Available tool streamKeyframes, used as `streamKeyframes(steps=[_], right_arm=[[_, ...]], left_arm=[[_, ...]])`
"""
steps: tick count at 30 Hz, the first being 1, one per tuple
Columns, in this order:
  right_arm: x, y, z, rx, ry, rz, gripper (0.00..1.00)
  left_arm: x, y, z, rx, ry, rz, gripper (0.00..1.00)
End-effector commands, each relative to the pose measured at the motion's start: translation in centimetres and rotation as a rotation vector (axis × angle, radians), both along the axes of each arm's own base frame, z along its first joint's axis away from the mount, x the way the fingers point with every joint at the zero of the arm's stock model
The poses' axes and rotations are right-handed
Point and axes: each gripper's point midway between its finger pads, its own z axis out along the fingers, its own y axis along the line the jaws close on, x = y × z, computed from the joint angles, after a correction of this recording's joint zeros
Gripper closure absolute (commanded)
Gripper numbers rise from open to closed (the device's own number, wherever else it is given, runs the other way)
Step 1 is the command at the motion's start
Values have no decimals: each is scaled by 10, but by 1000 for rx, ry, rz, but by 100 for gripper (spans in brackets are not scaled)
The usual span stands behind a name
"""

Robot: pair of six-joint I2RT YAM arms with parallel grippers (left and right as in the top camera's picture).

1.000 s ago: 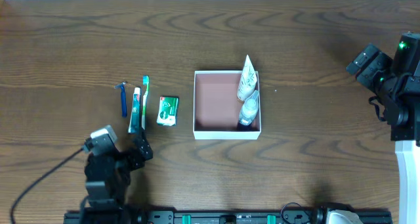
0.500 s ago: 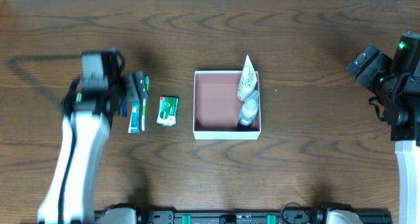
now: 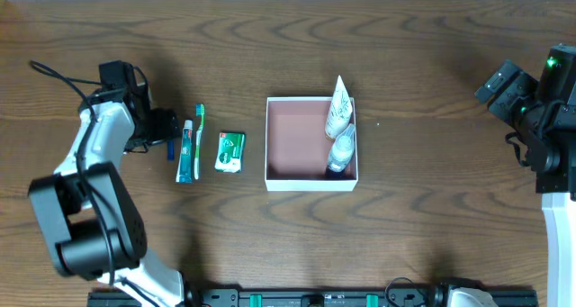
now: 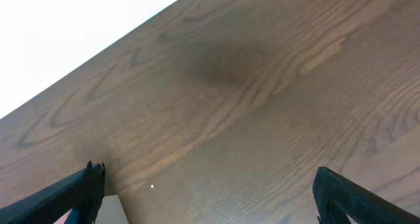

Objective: Pack container
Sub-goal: 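Reach the left gripper to the blue razor and grasp it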

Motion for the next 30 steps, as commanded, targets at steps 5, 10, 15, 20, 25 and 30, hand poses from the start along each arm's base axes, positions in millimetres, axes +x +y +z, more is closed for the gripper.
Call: streamKeyframes(steps=[5,10,15,20,25,30], right_arm=[[0,-3,2,4,-7,-21,1],[0,-3,2,5,-7,-21,1],[0,-3,2,4,-7,-21,1],[0,-3,2,5,-7,-21,1],[0,-3,2,4,-7,-21,1],[0,-3,2,4,-8,-21,1]], left_arm=[[14,-9,-26,-59,2,-71,33],[18,-7,-38,-55,2,-69,48],[23,-6,-37,-50,-16,-70,71],[20,-7,-38,-54,-2,-70,94],[14,-8,-32,-58,11,-70,94],[21,-24,24,-42,-69,-100,94]])
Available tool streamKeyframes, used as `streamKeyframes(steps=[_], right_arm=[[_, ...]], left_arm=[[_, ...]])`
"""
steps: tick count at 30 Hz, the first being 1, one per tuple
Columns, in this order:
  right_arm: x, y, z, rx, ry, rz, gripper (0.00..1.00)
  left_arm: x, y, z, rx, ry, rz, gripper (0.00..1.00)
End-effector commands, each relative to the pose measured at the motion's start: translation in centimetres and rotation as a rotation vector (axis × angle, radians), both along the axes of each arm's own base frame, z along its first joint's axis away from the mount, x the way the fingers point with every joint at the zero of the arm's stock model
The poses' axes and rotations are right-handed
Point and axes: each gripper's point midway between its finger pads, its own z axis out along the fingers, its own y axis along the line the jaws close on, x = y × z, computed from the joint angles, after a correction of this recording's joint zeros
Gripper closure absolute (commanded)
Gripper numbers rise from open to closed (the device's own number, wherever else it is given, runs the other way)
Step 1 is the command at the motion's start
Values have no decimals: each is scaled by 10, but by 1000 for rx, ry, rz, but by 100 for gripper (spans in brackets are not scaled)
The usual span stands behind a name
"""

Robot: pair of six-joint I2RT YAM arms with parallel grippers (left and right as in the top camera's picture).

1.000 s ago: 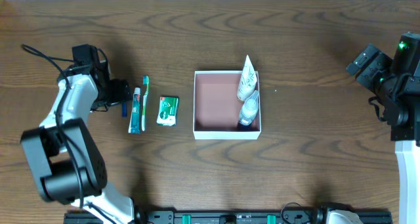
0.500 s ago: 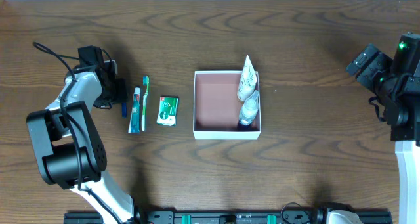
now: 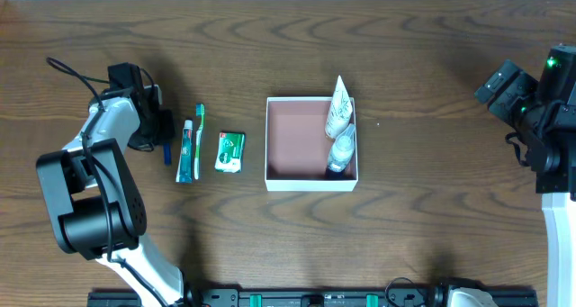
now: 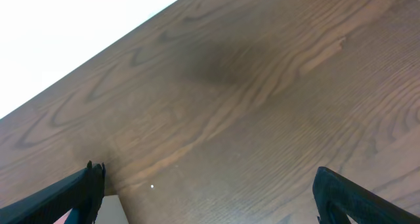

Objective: Pack container
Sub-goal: 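Reach the left gripper to the blue razor and grasp it, then carry the razor into the box and release it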

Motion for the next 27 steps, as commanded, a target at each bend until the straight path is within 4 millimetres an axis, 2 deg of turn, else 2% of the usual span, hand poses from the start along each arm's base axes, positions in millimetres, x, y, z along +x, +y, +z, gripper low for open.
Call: streamKeyframes(steps=[1,3,6,8,11,14,22,24,27], right_arm=[[0,-3,2,4,-7,-21,1],[0,-3,2,4,-7,-21,1],[0,-3,2,5,-7,-21,1],[0,-3,2,4,-7,-21,1],[0,-3,2,4,-7,-21,1],[0,-3,2,4,-7,-21,1],[0,-3,2,4,-7,-21,1],[0,-3,2,4,-7,-21,1],[0,-3,2,4,-8,-21,1]], left_arm=[[19,-18,66,6,-141,-17,94],[19,-38,102,-1,-209,-32,94],[15,-80,151,-14,-334,-112,94],[10,-112,174,-39,-395,-163,94],[0,-161,188,-104,-425,-199,94],[-7,-191,179,-117,-400,-193,94],[-10,-268,113,-125,-291,-301,94],[-12,-277,97,-114,-263,-310,94],[-15,-279,71,-84,-204,-271,94]])
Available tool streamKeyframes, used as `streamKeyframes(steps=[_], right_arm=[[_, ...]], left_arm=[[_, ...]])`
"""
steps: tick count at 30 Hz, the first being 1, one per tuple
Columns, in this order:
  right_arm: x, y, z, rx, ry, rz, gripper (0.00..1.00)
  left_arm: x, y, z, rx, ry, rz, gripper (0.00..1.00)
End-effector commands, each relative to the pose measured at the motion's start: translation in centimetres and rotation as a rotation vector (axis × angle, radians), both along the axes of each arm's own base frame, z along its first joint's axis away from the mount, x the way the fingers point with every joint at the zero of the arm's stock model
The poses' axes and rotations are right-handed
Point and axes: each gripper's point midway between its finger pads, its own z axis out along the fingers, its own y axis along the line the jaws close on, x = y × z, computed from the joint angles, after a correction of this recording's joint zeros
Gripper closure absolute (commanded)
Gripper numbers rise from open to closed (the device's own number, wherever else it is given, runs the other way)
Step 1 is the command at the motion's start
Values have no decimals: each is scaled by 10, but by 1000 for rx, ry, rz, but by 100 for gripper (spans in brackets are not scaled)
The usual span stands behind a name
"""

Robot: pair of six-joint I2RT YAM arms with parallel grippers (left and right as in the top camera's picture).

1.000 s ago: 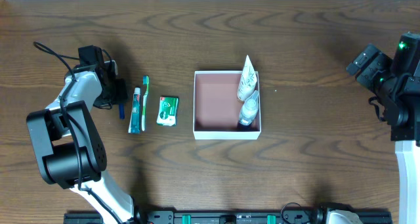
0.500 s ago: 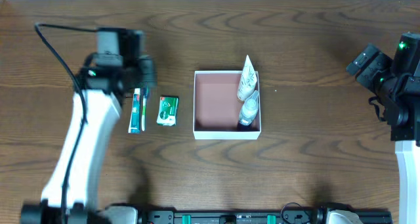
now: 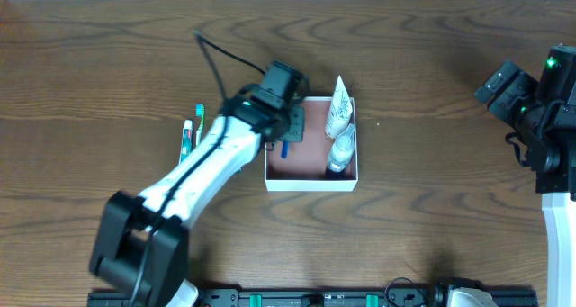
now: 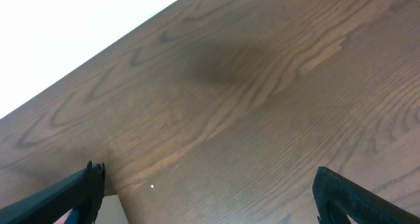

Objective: Pack container
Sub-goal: 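Carry the razor into the box and release it, then grasp the Colgate toothpaste tube with the left gripper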

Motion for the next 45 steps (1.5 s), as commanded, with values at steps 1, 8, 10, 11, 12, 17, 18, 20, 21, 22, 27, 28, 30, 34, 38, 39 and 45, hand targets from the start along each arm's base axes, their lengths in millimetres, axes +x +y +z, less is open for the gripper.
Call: streamKeyframes(steps=[1,8,10,11,12,17,18,20,21,22,27,28,30,34,38,39,45], right_arm=[[0,-3,2,4,-7,-21,1],[0,-3,2,4,-7,-21,1],[0,-3,2,4,-7,-21,1],[0,-3,2,4,-7,-21,1],[0,-3,2,4,-8,-21,1],[0,-3,2,4,-7,-21,1],[0,-3,2,4,-7,-21,1],[0,-3,2,4,-7,-21,1],[0,-3,2,4,-7,-21,1],[0,-3,2,4,-7,-21,1],[0,-3,2,4,-8,-21,1],[0,-3,2,4,-7,-21,1],[0,-3,2,4,-7,-21,1],[0,-3,2,4,-7,-21,1],[0,-3,2,5,-7,-21,1],[0,-3,2,4,-7,-21,1],[0,-3,2,4,-7,-21,1]], left_arm=[[-3,6,-30,44,62,82,94],[-5,10,-58,85,121,118,91],[-5,9,-56,78,120,117,75],[-5,8,-54,69,118,114,70],[-4,5,-50,56,116,110,66],[-1,-11,-7,-51,67,79,62],[0,-11,5,-59,42,65,62],[1,-11,35,-74,-25,23,60],[2,-8,49,-72,-65,8,57],[3,-1,64,-56,-113,0,56],[2,88,102,186,-232,183,36],[0,106,101,231,-217,216,34],[-4,138,90,284,-148,243,33],[-9,184,48,276,30,242,28],[-6,218,7,230,165,246,27],[-4,225,-2,222,186,253,27],[2,252,-49,209,278,239,29]])
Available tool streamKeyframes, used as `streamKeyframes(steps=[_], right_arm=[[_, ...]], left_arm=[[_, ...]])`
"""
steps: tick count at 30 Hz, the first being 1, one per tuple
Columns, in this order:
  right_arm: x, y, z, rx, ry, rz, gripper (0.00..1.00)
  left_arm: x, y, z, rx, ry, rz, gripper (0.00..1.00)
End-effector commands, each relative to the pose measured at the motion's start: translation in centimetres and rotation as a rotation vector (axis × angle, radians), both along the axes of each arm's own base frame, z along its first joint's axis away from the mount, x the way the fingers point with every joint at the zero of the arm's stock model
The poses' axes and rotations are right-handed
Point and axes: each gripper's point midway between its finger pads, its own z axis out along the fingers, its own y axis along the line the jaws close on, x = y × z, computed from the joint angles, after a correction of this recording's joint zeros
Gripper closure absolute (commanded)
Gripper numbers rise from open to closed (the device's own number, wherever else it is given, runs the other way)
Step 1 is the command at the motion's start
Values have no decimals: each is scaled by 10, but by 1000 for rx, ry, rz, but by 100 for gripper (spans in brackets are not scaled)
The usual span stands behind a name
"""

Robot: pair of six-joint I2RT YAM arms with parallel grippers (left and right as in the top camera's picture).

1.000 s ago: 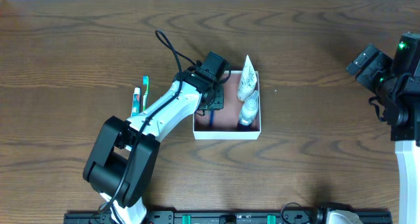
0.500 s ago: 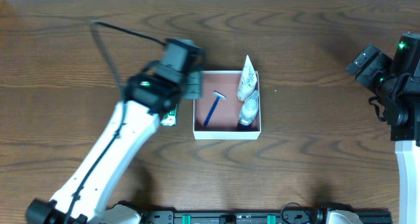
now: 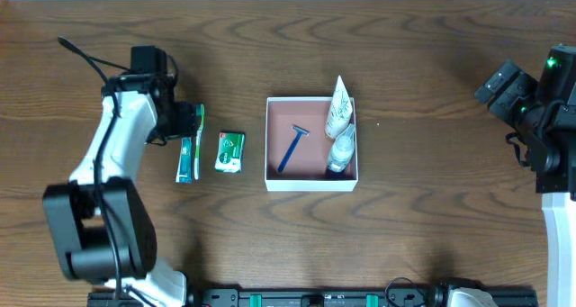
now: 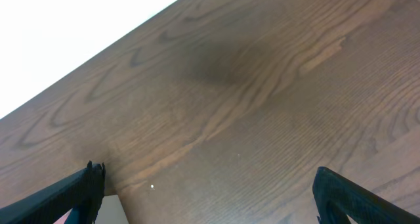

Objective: Pack container
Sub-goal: 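Grasp the Colgate toothpaste tube with the left gripper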

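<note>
The white box (image 3: 311,186) with a pink floor holds a blue razor (image 3: 291,149), a white tube (image 3: 339,107) and a clear bottle (image 3: 340,151) along its right wall. Left of it on the table lie a green packet (image 3: 230,151), a toothpaste tube (image 3: 186,154) and a green toothbrush (image 3: 199,145). My left gripper (image 3: 183,123) is at the top ends of the toothpaste and toothbrush; its jaws are too dark to read. My right gripper (image 4: 209,170) is open over bare wood at the far right, holding nothing.
The right arm (image 3: 540,118) stands by the table's right edge. A corner of the white box (image 4: 111,211) shows at the bottom left of the right wrist view. The table's far edge (image 4: 98,53) runs behind it.
The left gripper was over the box's left side with the blue razor in it. Now the razor lies in the box and the gripper is back at the toothbrush and toothpaste.
At first the left gripper was beside the razor lying left of the toothpaste, and it was still there a second later. Then it held the razor over the box. Now the razor rests inside and the gripper has returned left. The right arm stayed still throughout.
</note>
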Motion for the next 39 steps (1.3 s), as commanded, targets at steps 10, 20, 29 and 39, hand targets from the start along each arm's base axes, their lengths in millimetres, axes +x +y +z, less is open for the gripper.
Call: streamKeyframes(steps=[10,20,29,39], right_arm=[[0,-3,2,5,-7,-21,1],[0,-3,2,5,-7,-21,1],[0,-3,2,4,-7,-21,1],[0,-3,2,4,-7,-21,1]], left_arm=[[2,5,-55,-33,101,-128,32],[2,4,-76,-39,132,-127,56],[0,1,-36,-53,109,-33,78],[5,-88,110,-197,-234,-119,87]])
